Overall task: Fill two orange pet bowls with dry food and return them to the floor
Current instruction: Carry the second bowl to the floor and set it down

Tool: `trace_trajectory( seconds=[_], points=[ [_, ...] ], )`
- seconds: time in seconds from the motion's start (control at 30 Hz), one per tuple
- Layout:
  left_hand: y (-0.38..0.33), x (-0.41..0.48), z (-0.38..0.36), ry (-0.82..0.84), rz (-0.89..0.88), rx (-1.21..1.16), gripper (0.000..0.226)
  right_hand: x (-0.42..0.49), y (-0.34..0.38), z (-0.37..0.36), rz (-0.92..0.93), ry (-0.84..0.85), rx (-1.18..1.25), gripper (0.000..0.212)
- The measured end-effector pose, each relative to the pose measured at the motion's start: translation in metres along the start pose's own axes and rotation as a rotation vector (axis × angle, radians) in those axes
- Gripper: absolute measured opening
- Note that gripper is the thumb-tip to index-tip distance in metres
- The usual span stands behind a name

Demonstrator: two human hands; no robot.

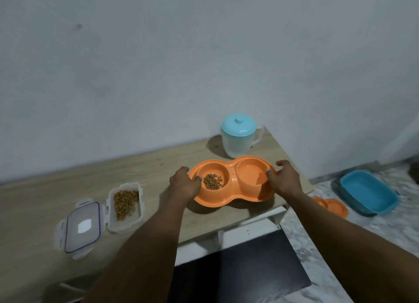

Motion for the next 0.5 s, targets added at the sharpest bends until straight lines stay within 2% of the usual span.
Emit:
trace_trajectory(
  seconds=[0.3,0.5],
  points=[
    [-0.088,-0.061,-0.039,0.036,-0.154,0.034,0.065,-0.024,-0.049,0.116,-0.019,-0.129,0.099,0.055],
    [-0.155,-0.138,-0.099,0.083,-0.23,0.034,0.065,-0.048,-0.102,0.229,-0.031,-0.208,0.086,0.053]
  ],
)
Point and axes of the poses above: each hand's wrist, its own x-axis towards the middle knuckle, its own z-axis out of the back of the hand, y = z × x, the point moved 5 cm from there along x, towards the middle knuckle, and after that the axes turned 12 degrees about x, right-handed, at the moved point
